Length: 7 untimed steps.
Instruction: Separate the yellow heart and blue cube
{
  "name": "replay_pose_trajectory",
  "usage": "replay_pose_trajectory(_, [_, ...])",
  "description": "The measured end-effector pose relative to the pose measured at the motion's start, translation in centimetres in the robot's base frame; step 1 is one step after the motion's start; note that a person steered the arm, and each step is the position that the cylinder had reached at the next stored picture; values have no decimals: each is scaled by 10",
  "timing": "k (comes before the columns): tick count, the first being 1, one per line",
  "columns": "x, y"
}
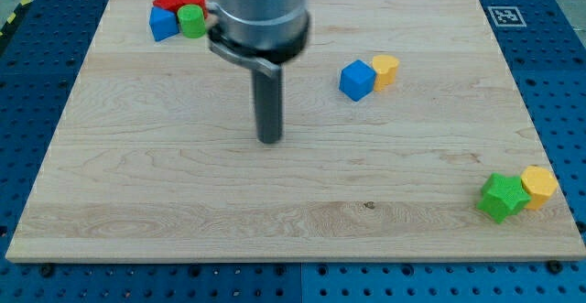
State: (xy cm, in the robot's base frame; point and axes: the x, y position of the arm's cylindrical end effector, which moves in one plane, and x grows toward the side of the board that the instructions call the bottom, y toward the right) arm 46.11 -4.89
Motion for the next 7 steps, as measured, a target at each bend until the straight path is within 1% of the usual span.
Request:
replay_pose_trajectory(1, [-57, -11])
replay_pose_trajectory(2, [-92, 7])
replay_pose_trajectory(3, [-98, 72])
replay_pose_trajectory(4, [-87, 132])
replay_pose_trajectory(5, [-61, 199])
replay_pose_trajectory(6, [-40, 240])
replay_pose_trajectory(7, [-45, 240])
